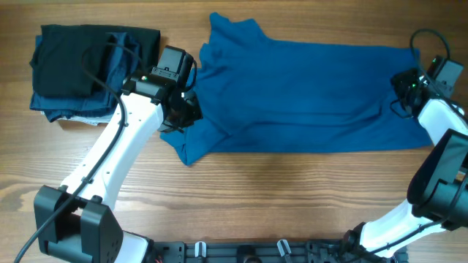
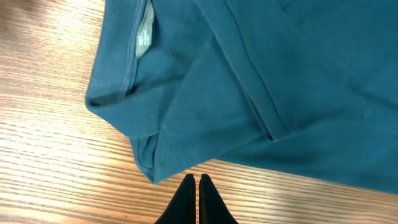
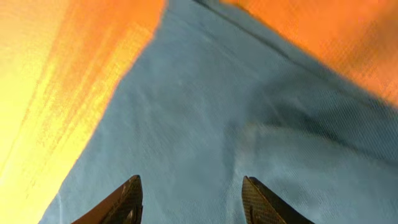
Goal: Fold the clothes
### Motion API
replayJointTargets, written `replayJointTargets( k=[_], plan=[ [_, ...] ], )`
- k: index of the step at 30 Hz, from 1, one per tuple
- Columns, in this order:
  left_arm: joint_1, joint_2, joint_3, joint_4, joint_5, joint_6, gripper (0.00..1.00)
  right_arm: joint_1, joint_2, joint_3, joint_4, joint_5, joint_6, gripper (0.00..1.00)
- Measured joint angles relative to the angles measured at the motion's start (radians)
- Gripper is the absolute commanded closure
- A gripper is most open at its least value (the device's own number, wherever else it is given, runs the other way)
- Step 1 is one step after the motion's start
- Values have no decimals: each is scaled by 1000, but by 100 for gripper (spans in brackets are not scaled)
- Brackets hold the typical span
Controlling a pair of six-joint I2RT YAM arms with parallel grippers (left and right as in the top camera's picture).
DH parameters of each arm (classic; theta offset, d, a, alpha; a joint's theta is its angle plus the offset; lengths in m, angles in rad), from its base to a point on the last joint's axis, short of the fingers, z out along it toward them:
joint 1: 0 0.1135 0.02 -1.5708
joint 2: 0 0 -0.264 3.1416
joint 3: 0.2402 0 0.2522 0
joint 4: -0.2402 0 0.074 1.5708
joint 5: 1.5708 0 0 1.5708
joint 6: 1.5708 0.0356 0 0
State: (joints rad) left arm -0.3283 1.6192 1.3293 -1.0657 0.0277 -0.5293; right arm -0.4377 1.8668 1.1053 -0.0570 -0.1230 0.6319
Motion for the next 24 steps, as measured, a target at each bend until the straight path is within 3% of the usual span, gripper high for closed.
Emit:
replayJointTargets(
  k=[3,10,16,18,20,22,24],
  plan=[
    [0,0,0,21,-4,0,96,-3,0,2,19,-31,-93,48],
    [-27,0,0,119,31,23,96,-79,-31,48,-246,-117,-197,48],
    [-147,8,0,186,44,107,96,-203,-89,60,-450,-124,-249,46],
    [-183,29,0,192,34,118,93,-220,-89,61,-507,-118,-269,38],
    [-213,67,0,202,26,129,83,-227,-89,61,-539,-105,-284,23],
    [-235,113,0,224,21,158,76,-227,-89,61,-546,-97,-296,0],
    [-255,165,0,257,18,206,75,-227,-89,61,-549,-91,-301,0]
  ],
)
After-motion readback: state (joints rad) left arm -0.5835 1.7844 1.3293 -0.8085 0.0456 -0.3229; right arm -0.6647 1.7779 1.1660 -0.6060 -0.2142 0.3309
